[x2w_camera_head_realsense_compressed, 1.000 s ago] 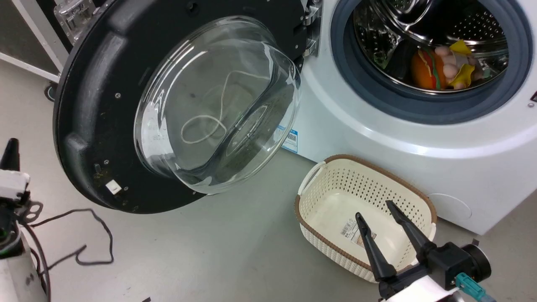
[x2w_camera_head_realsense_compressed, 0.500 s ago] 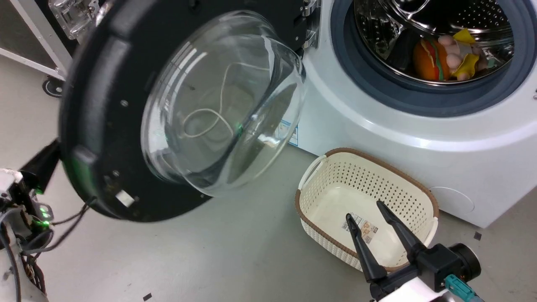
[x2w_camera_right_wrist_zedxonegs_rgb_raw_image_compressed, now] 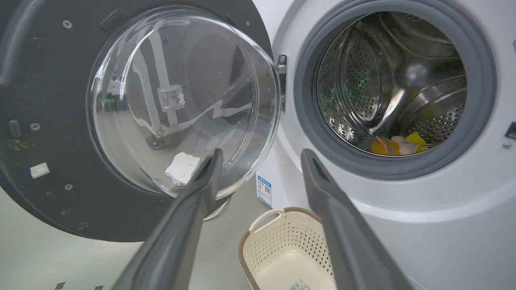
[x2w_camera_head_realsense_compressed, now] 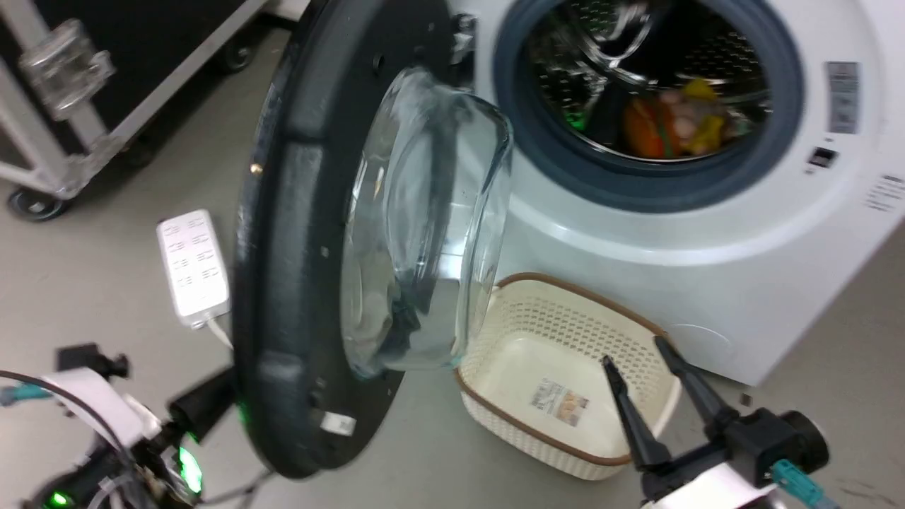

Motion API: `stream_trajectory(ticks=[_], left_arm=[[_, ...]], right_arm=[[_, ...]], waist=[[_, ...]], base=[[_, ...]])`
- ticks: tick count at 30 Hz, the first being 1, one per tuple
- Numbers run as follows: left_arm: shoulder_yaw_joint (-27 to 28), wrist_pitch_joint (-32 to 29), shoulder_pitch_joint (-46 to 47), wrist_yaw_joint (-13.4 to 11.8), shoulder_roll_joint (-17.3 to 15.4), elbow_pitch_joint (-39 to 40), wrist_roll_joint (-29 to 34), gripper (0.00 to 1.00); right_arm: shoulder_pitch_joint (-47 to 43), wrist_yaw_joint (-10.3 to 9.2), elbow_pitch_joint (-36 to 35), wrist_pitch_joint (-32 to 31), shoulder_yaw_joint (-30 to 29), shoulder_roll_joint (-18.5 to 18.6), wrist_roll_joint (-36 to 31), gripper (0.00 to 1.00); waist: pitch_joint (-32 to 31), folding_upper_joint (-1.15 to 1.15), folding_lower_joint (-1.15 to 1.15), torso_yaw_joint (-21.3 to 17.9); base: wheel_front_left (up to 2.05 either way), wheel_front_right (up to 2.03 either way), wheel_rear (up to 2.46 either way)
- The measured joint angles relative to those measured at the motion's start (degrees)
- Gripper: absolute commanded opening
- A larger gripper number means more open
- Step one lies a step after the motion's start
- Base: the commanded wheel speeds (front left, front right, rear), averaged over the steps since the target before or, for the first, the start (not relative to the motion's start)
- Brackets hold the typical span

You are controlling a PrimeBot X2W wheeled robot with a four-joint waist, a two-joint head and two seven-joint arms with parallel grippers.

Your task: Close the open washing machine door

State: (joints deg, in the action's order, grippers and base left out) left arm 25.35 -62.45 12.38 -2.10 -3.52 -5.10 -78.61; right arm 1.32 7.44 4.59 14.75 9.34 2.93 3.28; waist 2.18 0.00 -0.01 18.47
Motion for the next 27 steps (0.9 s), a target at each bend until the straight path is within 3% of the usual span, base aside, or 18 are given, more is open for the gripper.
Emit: stream_trajectory(ticks=[8,13,20,27], left_arm=[[-18.8,10.5,-8.5,-0.7,0.4,4.7,-12.9,0.00],[-28.6,18.5,-8.8,1.3,0.6,4.6,-17.4,0.00],[-35.5,29.0,-1.6,4.3,0.5,-0.4,-20.6,0.00],[-37.6,41.9,10.3,5.4,0.6,-9.3,-23.8,0.00]], right_arm=[[0.0,0.00,0.0,0.0,-7.4,0.0,-0.9,1.00],[0.8,0.00,0.2,0.0,-10.7,0.0,-0.4,1.00],[2.5,0.00,0.7,0.0,-11.4,-0.1,1.1,1.00],[2.7,0.00,1.3,0.0,-9.9,0.0,3.0,1.00]], waist=[[0.6,0.00,0.00,-7.3],[2.4,0.00,0.00,-13.2],[6.0,0.00,0.01,-23.1],[9.6,0.00,0.01,-33.0]], base=[[0.00,0.00,0.00],[0.00,0.00,0.00],[0.00,0.00,0.00],[0.00,0.00,0.00]])
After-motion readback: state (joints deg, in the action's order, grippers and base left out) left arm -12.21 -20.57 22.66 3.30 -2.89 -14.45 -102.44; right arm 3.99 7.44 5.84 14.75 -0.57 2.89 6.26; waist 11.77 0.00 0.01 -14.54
